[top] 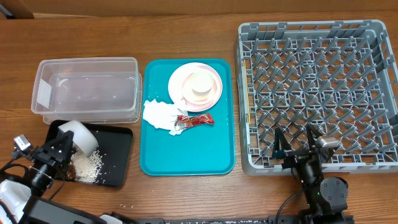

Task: Sort waste into correct bins and load items into the dishwasher
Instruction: 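Tilt the bowl with the left gripper to dump rice onto the black tray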

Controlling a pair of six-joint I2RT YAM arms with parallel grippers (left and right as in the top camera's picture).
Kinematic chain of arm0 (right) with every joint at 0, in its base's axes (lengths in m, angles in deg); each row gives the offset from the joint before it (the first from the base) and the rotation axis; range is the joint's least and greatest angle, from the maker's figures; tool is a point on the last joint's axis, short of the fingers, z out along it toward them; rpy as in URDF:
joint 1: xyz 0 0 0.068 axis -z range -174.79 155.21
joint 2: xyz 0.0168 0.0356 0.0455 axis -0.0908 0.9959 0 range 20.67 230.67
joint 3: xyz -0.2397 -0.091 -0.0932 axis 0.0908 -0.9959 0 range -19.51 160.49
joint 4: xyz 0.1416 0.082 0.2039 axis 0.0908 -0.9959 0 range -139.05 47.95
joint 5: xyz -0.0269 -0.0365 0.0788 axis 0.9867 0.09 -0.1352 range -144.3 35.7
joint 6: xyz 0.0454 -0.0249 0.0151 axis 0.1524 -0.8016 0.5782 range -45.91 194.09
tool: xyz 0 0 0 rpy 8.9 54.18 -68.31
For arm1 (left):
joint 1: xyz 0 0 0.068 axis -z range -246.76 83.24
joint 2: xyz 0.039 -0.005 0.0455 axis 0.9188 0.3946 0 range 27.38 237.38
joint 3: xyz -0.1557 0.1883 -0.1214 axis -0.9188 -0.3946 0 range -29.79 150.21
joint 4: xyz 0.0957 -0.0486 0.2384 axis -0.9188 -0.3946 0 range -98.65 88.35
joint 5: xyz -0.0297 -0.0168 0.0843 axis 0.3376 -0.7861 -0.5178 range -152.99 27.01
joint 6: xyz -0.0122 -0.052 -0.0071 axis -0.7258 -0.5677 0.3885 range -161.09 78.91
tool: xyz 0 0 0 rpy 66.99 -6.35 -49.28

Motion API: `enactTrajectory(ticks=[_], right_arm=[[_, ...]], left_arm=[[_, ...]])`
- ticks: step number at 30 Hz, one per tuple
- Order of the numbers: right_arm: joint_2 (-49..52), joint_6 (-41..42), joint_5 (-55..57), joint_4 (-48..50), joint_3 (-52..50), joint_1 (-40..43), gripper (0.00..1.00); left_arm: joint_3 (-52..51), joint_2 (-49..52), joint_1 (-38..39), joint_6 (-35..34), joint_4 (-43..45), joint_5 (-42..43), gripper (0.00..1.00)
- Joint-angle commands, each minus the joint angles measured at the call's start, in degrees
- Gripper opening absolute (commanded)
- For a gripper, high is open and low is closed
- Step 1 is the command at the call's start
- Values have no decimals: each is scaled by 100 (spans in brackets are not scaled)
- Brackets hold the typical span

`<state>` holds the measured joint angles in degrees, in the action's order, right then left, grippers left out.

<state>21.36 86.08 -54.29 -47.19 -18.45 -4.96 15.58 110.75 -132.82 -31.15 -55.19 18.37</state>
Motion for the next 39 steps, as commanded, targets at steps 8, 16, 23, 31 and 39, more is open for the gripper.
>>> enactTrajectory(ticks=[8, 16, 23, 31, 39], right_arm=[[-46, 4, 4, 33, -61, 17, 100], [-46, 4, 4, 33, -61, 17, 100], [-46, 4, 4, 33, -61, 17, 100], [-46, 4, 7, 33, -61, 20, 100], [-46, 4, 7, 33, -61, 17, 100]], left_arm=[[-35, -74, -28, -105, -133, -868, 4], [-39, -76, -28, -9, -229, -1080, 4], [-55, -76, -31, 1259, -798, 363, 4], [-118, -76, -31, 1996, -1384, 573, 4], [-118, -76, -393, 2284, -1849, 931, 4]])
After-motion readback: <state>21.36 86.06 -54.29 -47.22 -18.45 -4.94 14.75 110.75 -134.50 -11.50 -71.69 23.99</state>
